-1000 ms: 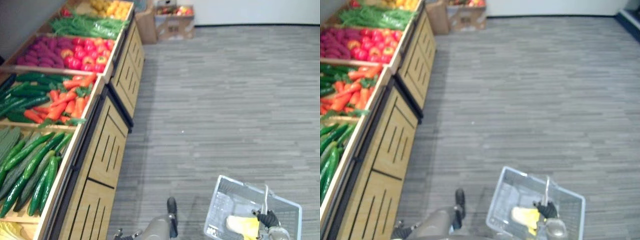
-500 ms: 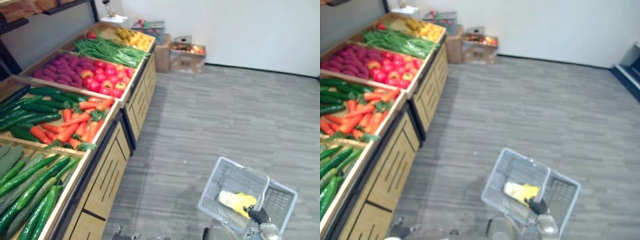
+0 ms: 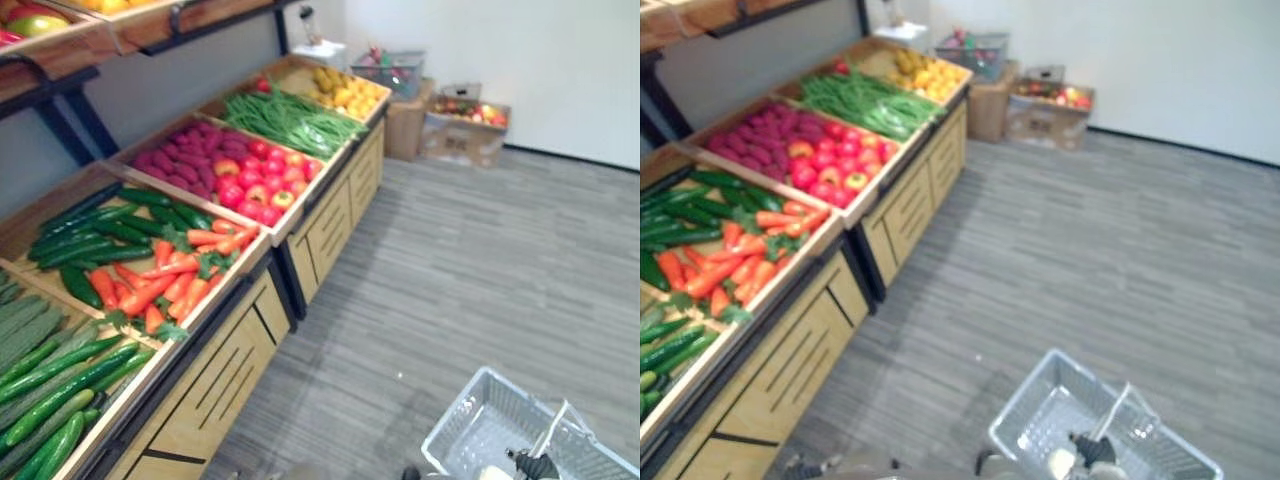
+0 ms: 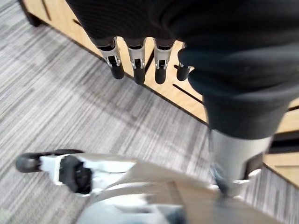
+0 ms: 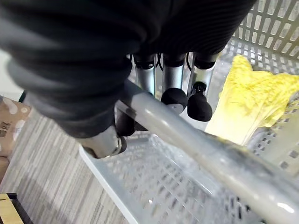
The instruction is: Pick vegetable in the basket
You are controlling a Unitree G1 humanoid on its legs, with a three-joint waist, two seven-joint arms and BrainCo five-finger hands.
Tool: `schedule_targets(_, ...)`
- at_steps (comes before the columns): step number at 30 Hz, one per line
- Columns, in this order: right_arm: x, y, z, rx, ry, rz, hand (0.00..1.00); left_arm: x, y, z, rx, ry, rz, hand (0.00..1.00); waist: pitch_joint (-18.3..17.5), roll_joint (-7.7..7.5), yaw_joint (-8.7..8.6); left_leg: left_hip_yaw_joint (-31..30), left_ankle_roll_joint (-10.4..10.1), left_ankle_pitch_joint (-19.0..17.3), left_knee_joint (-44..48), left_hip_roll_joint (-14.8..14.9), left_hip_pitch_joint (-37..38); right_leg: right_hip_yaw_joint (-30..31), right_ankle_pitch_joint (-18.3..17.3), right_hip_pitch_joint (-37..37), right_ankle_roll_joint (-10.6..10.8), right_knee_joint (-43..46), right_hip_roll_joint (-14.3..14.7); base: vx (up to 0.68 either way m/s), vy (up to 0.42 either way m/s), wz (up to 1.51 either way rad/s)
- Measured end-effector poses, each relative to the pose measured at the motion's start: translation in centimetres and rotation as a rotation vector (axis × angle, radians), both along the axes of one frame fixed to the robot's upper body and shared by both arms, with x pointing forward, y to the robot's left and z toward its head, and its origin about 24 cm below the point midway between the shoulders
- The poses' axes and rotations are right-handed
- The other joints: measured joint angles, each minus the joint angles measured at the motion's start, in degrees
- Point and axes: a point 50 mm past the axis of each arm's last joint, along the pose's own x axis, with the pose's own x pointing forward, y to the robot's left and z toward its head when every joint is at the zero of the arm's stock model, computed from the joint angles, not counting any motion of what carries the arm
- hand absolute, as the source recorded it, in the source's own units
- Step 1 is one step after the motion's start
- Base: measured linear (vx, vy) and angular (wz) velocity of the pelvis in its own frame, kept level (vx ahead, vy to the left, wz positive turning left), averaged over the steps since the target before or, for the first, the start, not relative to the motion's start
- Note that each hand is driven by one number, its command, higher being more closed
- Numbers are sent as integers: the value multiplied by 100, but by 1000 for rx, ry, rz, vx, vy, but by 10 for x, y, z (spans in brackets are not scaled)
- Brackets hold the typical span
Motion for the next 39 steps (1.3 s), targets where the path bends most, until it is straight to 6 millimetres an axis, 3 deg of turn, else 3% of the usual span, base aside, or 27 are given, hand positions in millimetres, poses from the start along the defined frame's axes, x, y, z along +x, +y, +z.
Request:
schedule_targets(1,1,-7,3,-17,-7,-10,100,-2,-1,-1,-6,9,10,0,37,59,-6,236,4,-1,-313,85,-176,-165,-101,141,70,-81,-14,156,-41,56)
schedule_targets(3,-1,-14,6,-33,-8,-31,100,-7,-3,-1,-14,22,11,0,40,63,-6,658,26,18,-1326,-48,-313,-356,-261,171,117,-89,-106,145,22,59)
schedule_targets(4,-1,-18,7,-38,-14,-49,100,-11,-6,-2,-26,32,4,0,39,72,-7,907,76,138,-2254,-224,-293,-463,-344,180,184,-92,-156,234,132,54)
schedule_targets(6,0,-22,9,-50,-20,-55,100,-15,-11,-4,-48,46,-6,0,22,170,28,1070,69,527,-3731,-517,-125,-565,-450,222,311,-97,-136,259,160,33)
schedule_targets(7,3,-19,8,-42,-24,-53,100,-20,-12,-4,-52,61,-2,0,31,157,161,1068,359,1141,-4287,-714,85,-515,-493,317,367,-153,-182,287,163,10)
schedule_targets(9,8,-15,8,-28,-37,-45,100,-20,-10,-4,-44,62,-11,0,-8,59,222,1059,477,1059,-4425,-971,145,-539,-538,364,436,-228,-351,309,157,16)
schedule_targets(10,13,-15,8,-25,-44,-42,100,-18,-5,-3,-32,58,-16,0,4,10,241,1059,634,954,-4387,-1115,158,-550,-578,370,503,-162,-466,274,120,22)
schedule_targets(12,19,-12,8,-15,-47,-40,100,-18,-5,-3,-32,58,-17,0,0,-4,235,1005,787,774,-4404,-1330,311,-495,-629,351,596,312,-702,270,146,27)
schedule_targets(14,18,-9,6,-7,-42,-38,100,-18,-8,-3,-39,60,-28,0,-39,62,221,877,841,721,-4685,-1500,655,-306,-664,-101,718,1833,-973,246,165,40)
schedule_targets(15,19,-8,5,-6,-45,-35,100,-16,-6,-3,-33,55,-46,0,-38,50,199,734,868,647,-4773,-1601,928,6,-388,-559,1187,3124,-1164,385,144,62)
schedule_targets(16,19,-6,5,-1,-44,-27,100,-11,-5,-1,-24,42,-69,0,-33,3,168,539,881,568,-4753,-1660,1125,360,-112,-923,1570,4162,-1173,408,105,72)
schedule_targets(18,19,-4,4,3,-39,-22,100,-4,1,2,-1,14,-83,0,-49,-78,88,188,1008,461,-4760,-1696,1418,451,-228,-1263,1451,5169,-1109,396,-5,94)
schedule_targets(19,18,-4,4,4,-38,-23,100,-1,6,4,12,4,-95,0,-28,-92,80,-2,995,449,-4796,-1682,1600,385,-423,-1460,1113,5330,-1052,354,-52,104)
schedule_targets(20,18,-4,4,2,-36,-26,100,1,5,4,11,1,-98,0,-31,-104,46,-178,996,446,-4844,-1662,1712,267,-545,-1570,929,5169,-1045,277,-60,85)
schedule_targets(21,17,-5,4,0,-35,-28,100,2,5,4,9,-3,-96,0,-32,-108,22,-296,994,448,-4874,-1638,1777,175,-636,-1614,899,4965,-1047,333,-126,114)
schedule_targets(22,16,-7,4,-2,-40,-45,100,6,5,4,11,-16,-95,0,-22,-91,-74,-623,975,457,-4931,-1540,1889,77,-735,-1718,741,4282,-1035,334,-148,105)
schedule_targets(24,16,-9,5,-7,-44,-57,100,11,4,6,13,-35,-97,0,-21,-54,-96,-869,867,444,-4955,-1411,1952,276,-734,-1787,737,3377,-949,321,-208,102)
schedule_targets(25,14,-9,4,-4,-42,-72,100,16,3,7,14,-56,-100,0,-20,-36,-90,-1122,695,350,-4943,-1262,1971,736,-675,-1799,757,2387,-854,304,-283,91)
schedule_targets(27,12,-11,4,-2,-46,-98,100,19,4,7,16,-68,-101,0,-43,-80,-86,-1427,514,240,-4906,-1163,1954,1323,-620,-1800,801,1645,-859,296,-373,89)
schedule_targets(28,8,-13,3,2,-39,-126,100,21,5,8,20,-74,-98,0,-64,-114,-86,-1668,325,118,-4820,-1062,1910,1726,-473,-1799,777,1329,-861,316,-576,112)
schedule_targets(30,-4,-9,-2,21,-8,-152,100,24,8,9,29,-88,-98,0,-129,-223,-96,-2100,15,-81,-4673,-905,1751,2276,-305,-1764,814,1171,-785,255,-620,116)
schedule_targets(31,-14,-1,-7,47,16,-172,100,25,17,11,49,-93,-92,0,-206,-479,-111,-2374,-228,-214,-4612,-861,1676,2248,-197,-1641,999,1052,-866,196,-678,118)
schedule_targets(32,-18,-5,-7,42,25,-206,100,24,8,7,7,-87,-44,0,-172,-239,-102,-2564,-433,-272,-4543,-469,1645,1805,-331,-1639,1187,1277,-607,200,-644,112)
schedule_targets(34,-18,-10,-5,30,21,-219,100,19,0,4,-25,-90,8,0,-231,11,-110,-2444,-650,84,-4550,-42,1548,1452,-525,-1652,894,1519,-272,175,-494,66)
schedule_targets(36,-14,-10,-5,32,13,-216,100,17,0,4,-36,-98,62,0,-232,73,-109,-2421,-732,541,-4548,203,1361,1126,-641,-1657,685,1665,-98,138,-502,69)
schedule_targets(38,-18,-14,-4,23,15,-230,100,19,0,5,-40,-115,80,0,-225,60,-209,-2269,-590,1058,-4551,298,1139,728,-680,-1552,573,1660,-93,110,-435,100)
schedule_targets(39,-20,-19,-2,8,13,-249,100,18,-1,5,-41,-114,78,0,-221,55,-286,-1843,-350,1336,-4550,336,1042,478,-667,-1436,488,1575,-130,51,-379,91)
